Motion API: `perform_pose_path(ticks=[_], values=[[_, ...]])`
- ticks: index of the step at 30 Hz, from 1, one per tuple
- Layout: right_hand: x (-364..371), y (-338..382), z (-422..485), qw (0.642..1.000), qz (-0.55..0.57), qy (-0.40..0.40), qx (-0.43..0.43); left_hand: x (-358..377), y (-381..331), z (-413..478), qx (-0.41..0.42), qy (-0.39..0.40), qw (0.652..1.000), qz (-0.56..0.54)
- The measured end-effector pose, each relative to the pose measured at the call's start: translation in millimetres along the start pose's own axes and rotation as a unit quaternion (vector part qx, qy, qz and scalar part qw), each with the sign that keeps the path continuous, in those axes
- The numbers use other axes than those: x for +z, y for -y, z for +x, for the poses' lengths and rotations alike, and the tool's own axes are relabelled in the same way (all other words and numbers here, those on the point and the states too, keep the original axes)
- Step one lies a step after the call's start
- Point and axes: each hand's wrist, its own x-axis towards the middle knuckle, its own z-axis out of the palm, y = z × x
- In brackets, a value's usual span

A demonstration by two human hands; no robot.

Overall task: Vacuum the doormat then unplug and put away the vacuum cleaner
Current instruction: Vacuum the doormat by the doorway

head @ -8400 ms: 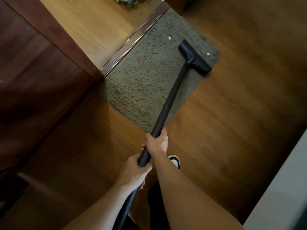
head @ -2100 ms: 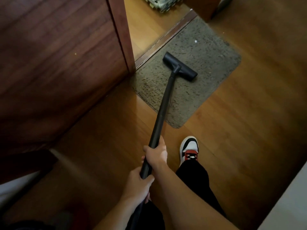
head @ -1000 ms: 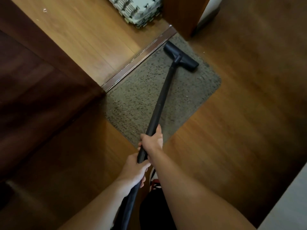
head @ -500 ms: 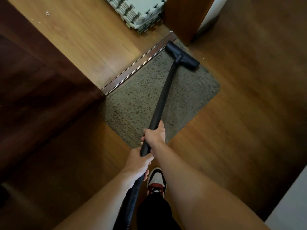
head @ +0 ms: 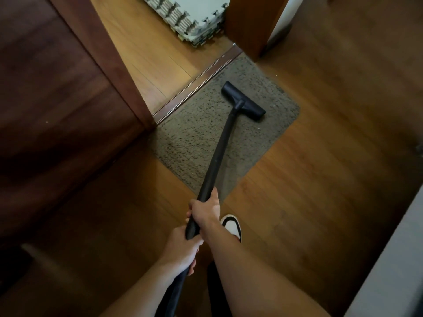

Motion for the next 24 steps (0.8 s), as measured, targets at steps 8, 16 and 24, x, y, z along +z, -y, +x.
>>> perform_pose_path(ticks=[8, 16, 24], values=[[25, -72, -56, 0.999, 0.037, -0.013, 0.021, -32, 80, -23, 0.006, 0.037, 0.996, 0.077], [18, -94, -67, 0.995, 0.079, -0.045, 0.031, -28, 103, -23, 0.018, 0.064, 0.992, 0.111], [-17, -66, -36, 0.997, 0.061, -0.044, 0.02, 7, 58, -9, 0.012, 0.069, 0.987, 0.145]])
